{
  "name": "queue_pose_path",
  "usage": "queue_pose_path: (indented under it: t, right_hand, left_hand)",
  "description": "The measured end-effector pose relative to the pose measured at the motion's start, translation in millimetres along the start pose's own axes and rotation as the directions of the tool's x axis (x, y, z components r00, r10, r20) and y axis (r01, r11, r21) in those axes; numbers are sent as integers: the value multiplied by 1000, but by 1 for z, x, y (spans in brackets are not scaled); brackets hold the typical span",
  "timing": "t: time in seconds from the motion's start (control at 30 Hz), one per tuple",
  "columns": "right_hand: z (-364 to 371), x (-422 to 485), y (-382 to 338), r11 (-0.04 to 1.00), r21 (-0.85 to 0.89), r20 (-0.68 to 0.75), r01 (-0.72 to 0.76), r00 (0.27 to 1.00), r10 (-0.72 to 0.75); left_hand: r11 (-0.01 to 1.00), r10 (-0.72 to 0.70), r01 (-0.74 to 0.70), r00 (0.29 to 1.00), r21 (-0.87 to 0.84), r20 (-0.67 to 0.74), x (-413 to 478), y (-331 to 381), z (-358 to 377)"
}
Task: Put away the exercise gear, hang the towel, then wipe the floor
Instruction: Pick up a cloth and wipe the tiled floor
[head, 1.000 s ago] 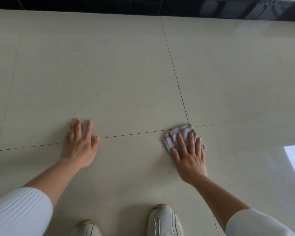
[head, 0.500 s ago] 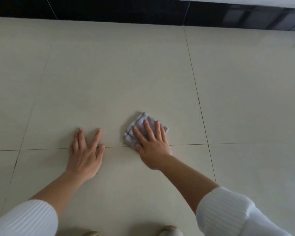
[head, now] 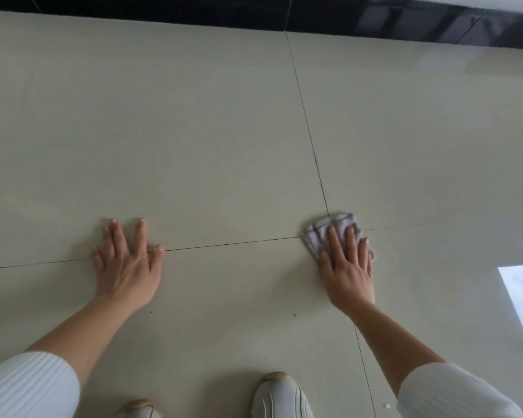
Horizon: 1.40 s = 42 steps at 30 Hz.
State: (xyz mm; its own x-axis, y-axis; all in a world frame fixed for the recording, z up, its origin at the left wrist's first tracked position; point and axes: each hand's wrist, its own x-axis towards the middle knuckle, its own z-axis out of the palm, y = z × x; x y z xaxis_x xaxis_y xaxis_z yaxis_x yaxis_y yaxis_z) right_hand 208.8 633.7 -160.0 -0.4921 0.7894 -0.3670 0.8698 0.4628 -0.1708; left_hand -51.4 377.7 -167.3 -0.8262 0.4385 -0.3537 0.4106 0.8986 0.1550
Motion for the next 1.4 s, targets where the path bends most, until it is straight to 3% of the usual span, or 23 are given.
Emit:
queue_pose_path:
  t: [0.13, 0.2, 0.27, 0.33, 0.4, 0.5, 0.57, 0.67, 0.73, 0.8, 0.83, 0.87, 0.97, 1.03, 1.13, 1.2, 1.27, 1.4]
  right_hand:
    - [-27, 19, 38, 895, 156, 52, -418, 908, 415]
    - [-31, 26, 34, 828, 182, 71, -530, 847, 527]
    - [-26, 26, 8, 822, 181, 81, -540, 841, 534]
    - [-12, 18, -28, 903, 144, 65, -405, 914, 400]
    - [6, 6, -71, 984, 89, 73, -157, 986, 150]
    - [27, -14, -137, 968, 18, 131, 251, 959, -252]
    - [38, -26, -172, 864, -61, 199, 501, 854, -481]
    - [58, -40, -197, 576, -121, 286, 808, 584, -760]
    - [65, -29, -195, 360, -127, 328, 924, 382, -864]
    - [64, 1, -191, 204, -168, 347, 965, 251, -904]
    - [60, 17, -192, 207, -185, 325, 961, 258, -910]
    - [54, 33, -196, 278, -199, 290, 940, 327, -899]
    - [35, 76, -219, 586, -216, 190, 781, 622, -759]
    - [22, 101, -245, 745, -201, 167, 636, 772, -614]
    - [9, 129, -287, 879, -126, 167, 459, 884, -438]
    - [10, 135, -308, 898, -112, 172, 426, 898, -405]
    - [18, 127, -323, 855, -122, 188, 504, 857, -479]
    - [45, 76, -328, 616, -159, 236, 772, 635, -735]
  left_hand:
    - [999, 28, -27, 999, -17, 27, 2, 12, -2]
    - [999, 30, -29, 999, -24, 33, 4, 15, -2]
    - [999, 31, -31, 999, -13, 41, 4, 15, -2]
    - [999, 38, -38, 998, 3, 52, 4, 14, -4]
    - [999, 48, -50, 996, 20, 74, 5, 11, -9]
    - [987, 123, -132, 987, 87, 103, 11, -7, -24]
    - [967, 192, -212, 971, 141, 141, 14, -24, -37]
    - [960, 173, -212, 963, 183, 206, 11, -46, -48]
    - [963, 138, -184, 965, 199, 222, 6, -55, -47]
    - [959, 113, -169, 964, 229, 239, 3, -62, -46]
    - [962, 90, -150, 963, 228, 255, 3, -66, -47]
    - [967, 62, -125, 961, 222, 268, 3, -71, -48]
    - [978, -24, -36, 958, 205, 287, 3, -87, -53]
    - [980, -58, 1, 957, 198, 283, 3, -98, -55]
    - [984, -74, 29, 962, 173, 262, 4, -106, -53]
    - [989, -84, 52, 969, 140, 234, 3, -109, -50]
    - [991, -81, 57, 976, 122, 203, -1, -111, -44]
    - [994, -47, 32, 989, 105, 144, -2, -120, -36]
